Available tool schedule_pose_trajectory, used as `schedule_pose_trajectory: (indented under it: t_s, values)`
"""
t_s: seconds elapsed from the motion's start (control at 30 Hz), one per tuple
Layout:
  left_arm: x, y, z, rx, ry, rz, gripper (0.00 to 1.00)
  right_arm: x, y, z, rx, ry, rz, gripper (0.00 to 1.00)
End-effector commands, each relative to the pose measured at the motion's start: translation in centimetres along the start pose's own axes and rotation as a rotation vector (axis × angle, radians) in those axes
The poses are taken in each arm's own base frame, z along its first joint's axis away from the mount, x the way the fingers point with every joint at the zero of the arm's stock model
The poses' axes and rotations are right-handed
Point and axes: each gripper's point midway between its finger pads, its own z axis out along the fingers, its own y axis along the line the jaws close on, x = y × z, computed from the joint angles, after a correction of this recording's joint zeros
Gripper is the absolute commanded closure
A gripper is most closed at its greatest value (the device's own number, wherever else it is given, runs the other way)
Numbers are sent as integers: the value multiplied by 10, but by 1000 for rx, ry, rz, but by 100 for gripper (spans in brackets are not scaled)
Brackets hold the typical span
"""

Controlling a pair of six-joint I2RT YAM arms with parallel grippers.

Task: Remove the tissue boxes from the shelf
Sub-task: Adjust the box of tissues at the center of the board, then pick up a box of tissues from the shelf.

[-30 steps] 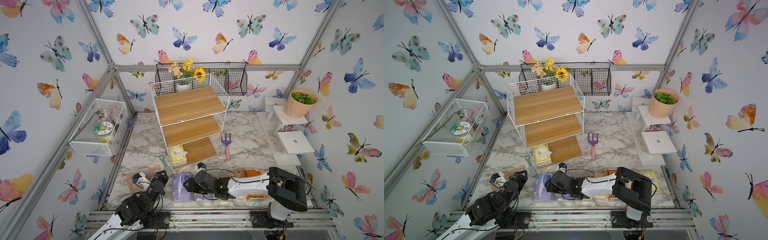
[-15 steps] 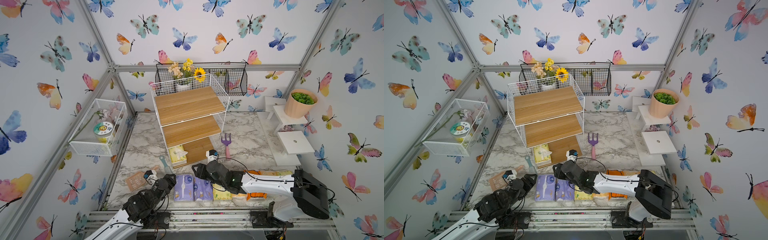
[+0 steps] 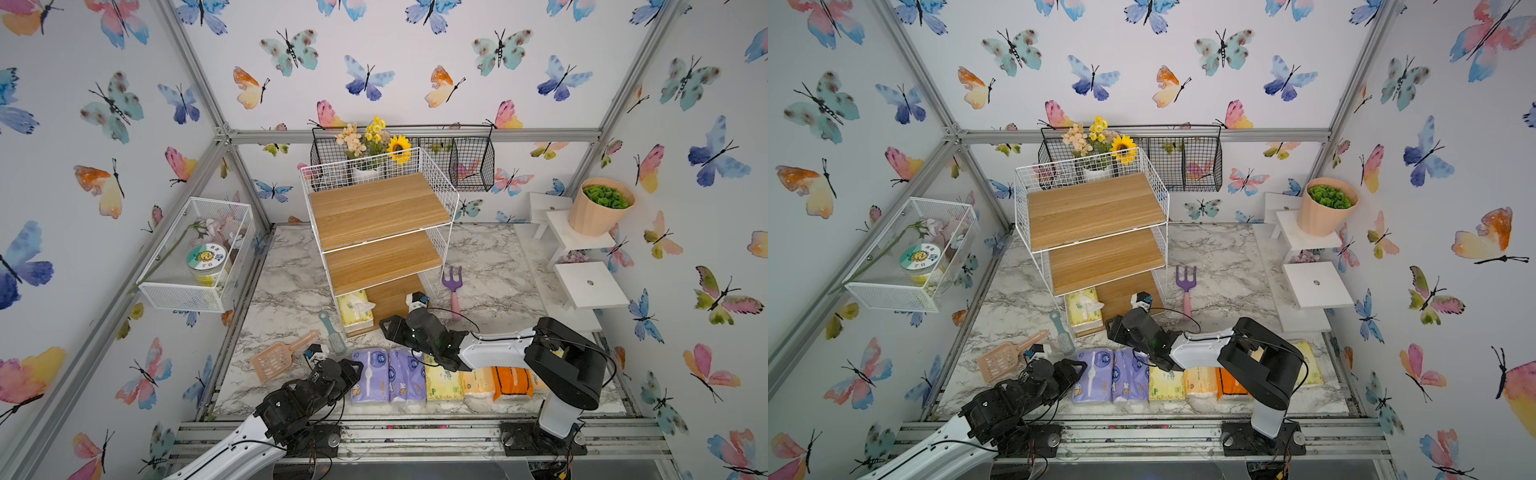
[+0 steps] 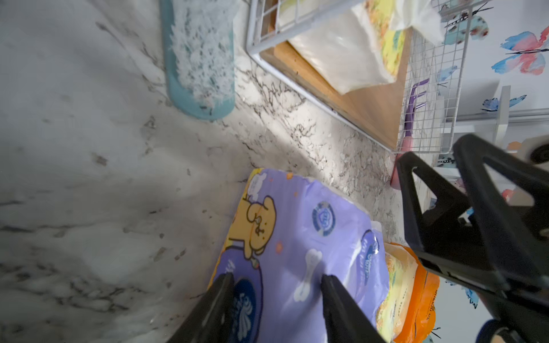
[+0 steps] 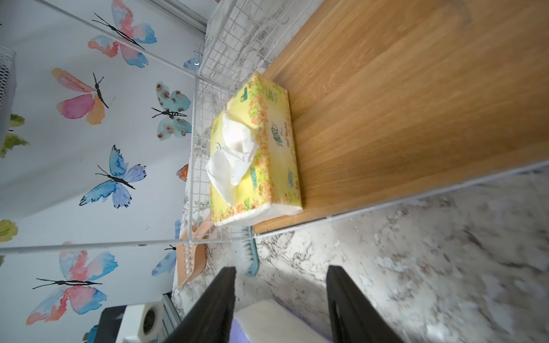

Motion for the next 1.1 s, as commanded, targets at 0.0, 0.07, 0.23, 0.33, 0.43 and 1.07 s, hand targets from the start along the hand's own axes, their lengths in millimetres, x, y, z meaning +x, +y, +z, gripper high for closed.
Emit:
schedule_pose_trajectory:
  t_s: [0.0,0.07,0.23,0.33,0.43,1.07]
  values:
    - [7,-14,1,65,44,-13,48,-2,25,11,-79,14,-24,47]
    - [5,-15,0,64,33,-15,47,-3,24,18,-74,14,-30,49]
    - [-13,1,-8,-20,-68,-76,37,-3,17,34,-50,18,-32,54]
    - [-27,12,-15,-63,-152,-131,36,-4,13,42,-32,18,-37,55]
    - [-37,14,-22,-60,-214,-158,36,-6,9,48,-12,9,-42,57]
    - [-56,17,-40,-75,-320,-215,36,-12,5,68,10,17,-57,91]
